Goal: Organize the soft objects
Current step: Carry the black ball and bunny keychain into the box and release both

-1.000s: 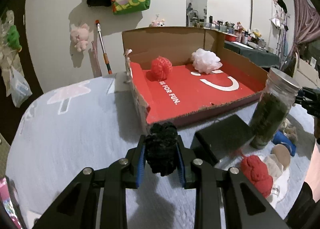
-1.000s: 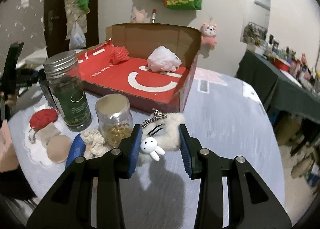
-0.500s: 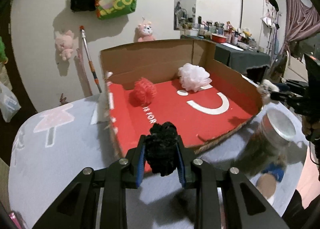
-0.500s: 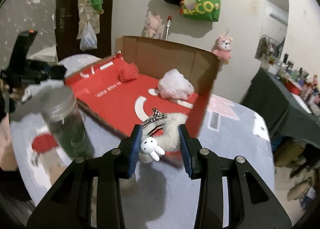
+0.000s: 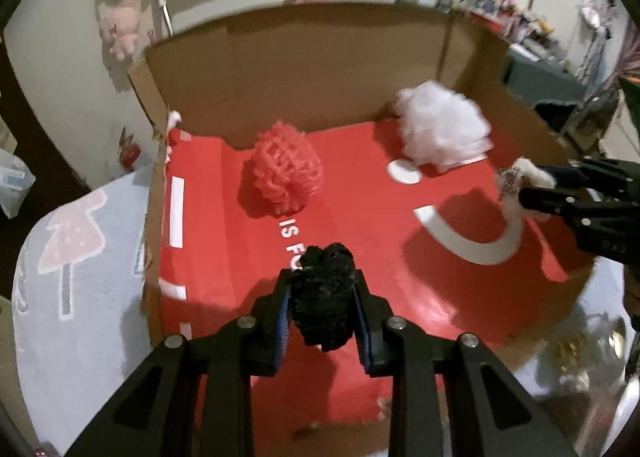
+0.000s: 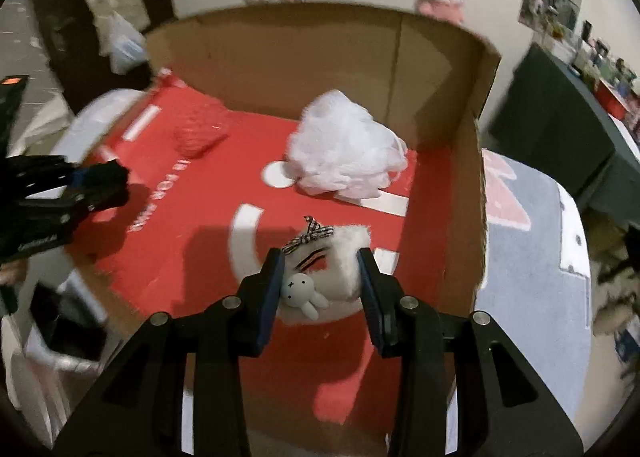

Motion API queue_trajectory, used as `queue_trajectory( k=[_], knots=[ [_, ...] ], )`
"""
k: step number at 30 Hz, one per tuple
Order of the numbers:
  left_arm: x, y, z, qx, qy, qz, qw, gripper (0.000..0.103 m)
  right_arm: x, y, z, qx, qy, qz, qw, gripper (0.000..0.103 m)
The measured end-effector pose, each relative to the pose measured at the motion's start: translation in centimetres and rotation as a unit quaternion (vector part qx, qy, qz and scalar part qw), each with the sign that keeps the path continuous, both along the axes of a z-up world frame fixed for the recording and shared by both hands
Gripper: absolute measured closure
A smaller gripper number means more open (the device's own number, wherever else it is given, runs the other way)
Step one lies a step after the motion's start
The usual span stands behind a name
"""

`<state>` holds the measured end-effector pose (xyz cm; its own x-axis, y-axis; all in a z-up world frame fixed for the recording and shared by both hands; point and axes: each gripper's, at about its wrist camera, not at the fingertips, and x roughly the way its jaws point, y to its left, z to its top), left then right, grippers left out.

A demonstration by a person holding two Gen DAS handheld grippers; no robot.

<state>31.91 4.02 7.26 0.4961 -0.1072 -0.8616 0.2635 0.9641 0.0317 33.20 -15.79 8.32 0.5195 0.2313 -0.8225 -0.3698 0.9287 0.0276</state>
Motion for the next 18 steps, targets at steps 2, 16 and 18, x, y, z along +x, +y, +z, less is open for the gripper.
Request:
queue_trajectory(
  k=[2, 16, 18],
  knots=[
    [1.0, 0.1, -0.6, 0.008, 0.010, 0.011, 0.9999, 0.074, 1.3, 0.6, -0.8, -0.018, 0.019, -0.008, 1.000, 0.067],
    [3.8, 0.8, -3.0, 0.030, 0.035, 0.031, 0.9985, 0.063, 4.0, 1.5, -3.2, -0.064, 0.051, -0.022, 0.996, 0.052],
    [3.7, 0.6, -3.0, 0.031, 0.029, 0.027, 0.9987, 0.057, 3.8, 1.9, -3.3, -0.075, 0.046, -0.014, 0.996, 0.048]
  ],
)
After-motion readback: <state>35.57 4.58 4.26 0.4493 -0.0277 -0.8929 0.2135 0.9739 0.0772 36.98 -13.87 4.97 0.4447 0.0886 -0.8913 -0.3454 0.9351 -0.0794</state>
